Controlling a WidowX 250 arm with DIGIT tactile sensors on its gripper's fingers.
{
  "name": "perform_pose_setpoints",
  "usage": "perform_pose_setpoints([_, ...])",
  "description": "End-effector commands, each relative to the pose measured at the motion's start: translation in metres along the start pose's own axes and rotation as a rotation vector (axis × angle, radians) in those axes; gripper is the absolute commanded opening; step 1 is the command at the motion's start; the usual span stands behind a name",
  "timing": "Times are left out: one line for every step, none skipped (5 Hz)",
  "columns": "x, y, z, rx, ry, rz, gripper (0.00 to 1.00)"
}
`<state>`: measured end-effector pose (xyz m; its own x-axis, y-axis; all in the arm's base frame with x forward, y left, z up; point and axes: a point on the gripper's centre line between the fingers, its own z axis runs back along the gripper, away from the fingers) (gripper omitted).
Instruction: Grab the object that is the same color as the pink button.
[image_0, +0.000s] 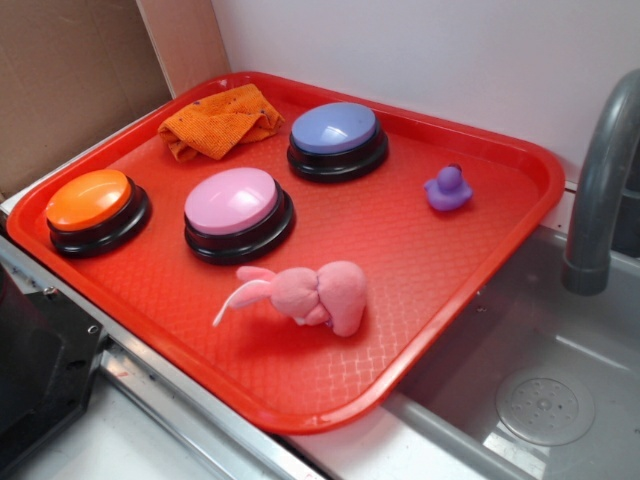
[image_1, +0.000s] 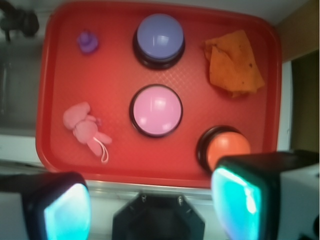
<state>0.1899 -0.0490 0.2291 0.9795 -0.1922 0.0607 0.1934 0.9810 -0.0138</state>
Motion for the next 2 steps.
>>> perform_pose_setpoints([0.025, -0.080, -0.007, -0.003, -0.050, -0.341, 1.00])
perform_pose_setpoints([0.014, -0.086, -0.032, -0.061, -0.036, -0.407, 1.00])
